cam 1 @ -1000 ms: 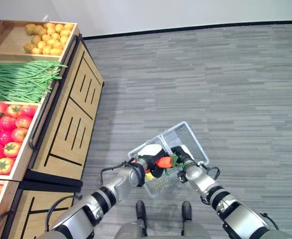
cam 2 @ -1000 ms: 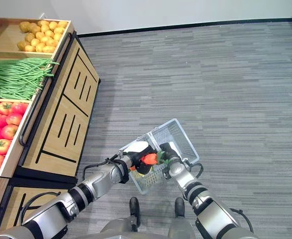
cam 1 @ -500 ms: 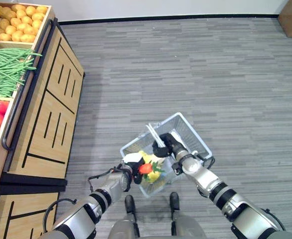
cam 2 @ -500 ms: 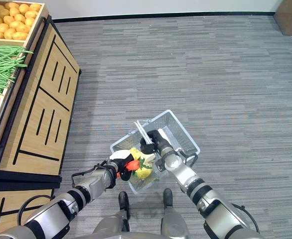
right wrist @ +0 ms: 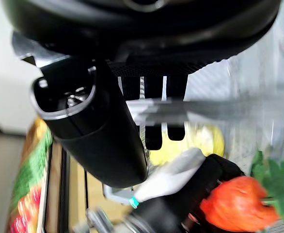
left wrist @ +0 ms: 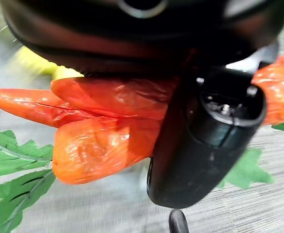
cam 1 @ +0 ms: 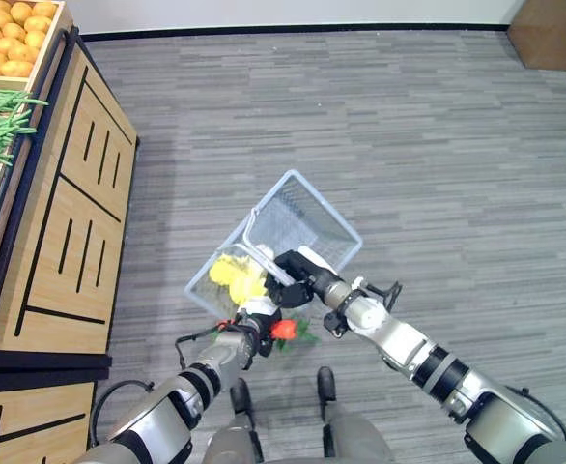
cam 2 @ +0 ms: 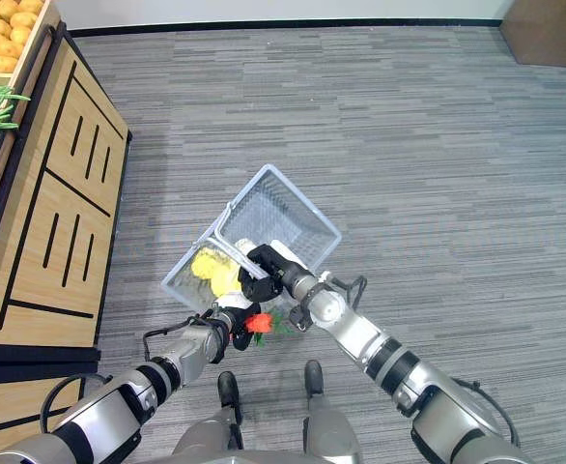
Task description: Get the vegetables into the basket
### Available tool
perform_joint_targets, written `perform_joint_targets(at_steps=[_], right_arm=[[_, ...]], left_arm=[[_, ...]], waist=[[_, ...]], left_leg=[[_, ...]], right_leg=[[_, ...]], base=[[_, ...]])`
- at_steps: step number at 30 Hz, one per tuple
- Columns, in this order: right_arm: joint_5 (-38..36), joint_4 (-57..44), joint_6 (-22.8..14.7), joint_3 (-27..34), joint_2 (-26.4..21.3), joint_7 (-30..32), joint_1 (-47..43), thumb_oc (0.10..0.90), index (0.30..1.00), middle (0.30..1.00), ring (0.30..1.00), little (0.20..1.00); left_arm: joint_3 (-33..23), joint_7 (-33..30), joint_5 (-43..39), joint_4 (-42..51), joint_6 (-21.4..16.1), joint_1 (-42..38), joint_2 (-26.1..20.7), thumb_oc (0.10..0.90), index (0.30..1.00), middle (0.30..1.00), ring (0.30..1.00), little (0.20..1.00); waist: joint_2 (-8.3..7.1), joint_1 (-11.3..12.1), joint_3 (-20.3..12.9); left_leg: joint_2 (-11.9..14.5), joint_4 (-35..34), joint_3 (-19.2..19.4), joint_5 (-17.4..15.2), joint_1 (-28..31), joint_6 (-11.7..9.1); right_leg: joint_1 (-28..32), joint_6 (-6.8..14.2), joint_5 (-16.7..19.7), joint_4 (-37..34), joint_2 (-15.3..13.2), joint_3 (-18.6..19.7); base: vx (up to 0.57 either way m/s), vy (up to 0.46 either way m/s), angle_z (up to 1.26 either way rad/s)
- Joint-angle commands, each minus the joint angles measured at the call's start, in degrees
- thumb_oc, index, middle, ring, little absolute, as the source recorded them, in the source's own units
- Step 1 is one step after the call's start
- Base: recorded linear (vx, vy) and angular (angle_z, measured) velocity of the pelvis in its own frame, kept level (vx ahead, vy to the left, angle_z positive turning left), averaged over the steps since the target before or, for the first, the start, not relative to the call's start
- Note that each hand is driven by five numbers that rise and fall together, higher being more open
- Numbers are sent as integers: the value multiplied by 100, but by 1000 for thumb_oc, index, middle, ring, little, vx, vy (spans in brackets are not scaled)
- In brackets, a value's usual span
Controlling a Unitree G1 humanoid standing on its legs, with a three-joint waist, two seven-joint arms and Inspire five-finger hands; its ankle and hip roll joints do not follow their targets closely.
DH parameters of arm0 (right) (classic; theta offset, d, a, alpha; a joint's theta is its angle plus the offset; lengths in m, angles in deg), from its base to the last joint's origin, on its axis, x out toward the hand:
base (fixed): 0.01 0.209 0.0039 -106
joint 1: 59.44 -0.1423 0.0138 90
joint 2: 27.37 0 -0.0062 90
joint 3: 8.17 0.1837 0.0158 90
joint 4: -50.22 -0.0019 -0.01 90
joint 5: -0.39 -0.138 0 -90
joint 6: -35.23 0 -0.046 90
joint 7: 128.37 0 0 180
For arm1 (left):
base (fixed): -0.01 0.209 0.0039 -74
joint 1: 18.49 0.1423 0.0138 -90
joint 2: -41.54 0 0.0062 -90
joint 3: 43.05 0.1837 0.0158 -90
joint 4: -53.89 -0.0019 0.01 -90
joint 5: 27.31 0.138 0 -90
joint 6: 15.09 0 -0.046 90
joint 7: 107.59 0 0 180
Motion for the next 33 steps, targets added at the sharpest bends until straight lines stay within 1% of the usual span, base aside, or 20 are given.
perform_joint_targets(at_steps=[1, 2, 3, 4, 7, 16, 17, 20, 21, 24, 27, 33], right_arm=[[431, -796, -939, 17, 344, -310, -917, 400, 300, 300, 300, 300], [689, -817, -950, -110, 177, -460, -1067, 400, 300, 300, 300, 300], [697, -818, -953, -108, 171, -468, -1075, 400, 300, 300, 300, 300], [821, -797, -972, -201, 49, -598, -1156, 400, 300, 300, 300, 300], [793, -765, -986, -285, 28, -718, -1205, 400, 300, 300, 300, 300], [631, -909, -972, -198, 31, -762, -956, 400, 300, 300, 300, 300], [610, -995, -978, -117, 39, -783, -812, 400, 300, 300, 300, 300], [690, -1067, -952, -62, -4, -801, -664, 400, 300, 300, 300, 300], [719, -1041, -956, -84, 40, -805, -665, 400, 300, 300, 300, 300], [731, -989, -965, -105, 84, -773, -661, 400, 300, 300, 300, 300], [522, -946, -927, -89, 162, -781, -548, 400, 300, 300, 300, 300], [601, -817, -924, -110, 206, -742, -486, 400, 300, 300, 300, 300]], left_arm=[[306, -37, 239, -30, -318, -828, 149, 400, 300, 300, 300, 300], [405, 28, 292, 181, -408, -909, 62, 400, 300, 300, 300, 300], [395, 48, 291, 211, -406, -915, 46, 400, 300, 300, 300, 300], [504, 124, 344, 569, -532, -1025, -121, 400, 300, 300, 300, 300], [639, 203, 438, 802, -646, -1144, -235, 400, 300, 300, 300, 300], [678, 226, 602, 830, -679, -1117, -343, 400, 300, 300, 300, 300], [617, 272, 618, 825, -698, -1002, -376, 900, 1000, 1000, 1000, 1000], [591, 360, 575, 975, -733, -923, -409, 900, 1000, 1000, 1000, 1000], [647, 363, 610, 764, -716, -914, -303, 900, 1000, 1000, 1000, 1000], [654, 302, 590, 548, -688, -902, -211, 900, 1000, 1000, 1000, 1000], [633, 268, 564, 329, -646, -895, -113, 900, 1000, 1000, 1000, 1000], [669, 250, 573, 229, -635, -920, -30, 900, 1000, 1000, 1000, 1000]], waist=[[-71, 118, -178], [-59, 119, -183], [-54, 116, -175], [-17, 117, -179], [20, 99, -168], [27, 71, -164], [12, 86, -160], [13, 105, -168], [3, 86, -171], [1, 83, -177], [-10, 77, -194], [-12, 77, -205]], left_leg=[[151, 9, -134, -216, 186, -313], [134, 9, -143, -218, 171, -314], [133, 9, -145, -218, 167, -313], [125, 9, -157, -223, 175, -309], [116, 9, -162, -238, 194, -306], [90, 9, -148, -260, 207, -295], [81, 9, -158, -250, 199, -287], [73, 9, -191, -265, 200, -279], [74, 9, -186, -267, 209, -281], [68, 9, -192, -264, 203, -280], [72, 9, -197, -256, 206, -281], [76, 9, -208, -248, 198, -286]], right_leg=[[126, 368, -275, 11, -209, -86], [120, 376, -270, 9, -221, -100], [117, 377, -270, 10, -222, -101], [123, 381, -276, 14, -228, -113], [145, 385, -287, 17, -236, -119], [143, 396, -285, 21, -243, -105], [124, 390, -265, 23, -246, -114], [150, 389, -285, 25, -257, -129], [157, 390, -284, 26, -265, -135], [165, 391, -284, 25, -272, -138], [168, 386, -284, 29, -276, -143], [166, 388, -291, 26, -272, -146]], base=[[0, 0, 0], [0, 0, 0], [0, 0, 0], [0, 0, 0], [0, 0, 0], [0, 0, 0], [0, 0, 0], [0, 0, 0], [0, 0, 0], [0, 0, 0], [0, 0, 0], [0, 0, 0]])
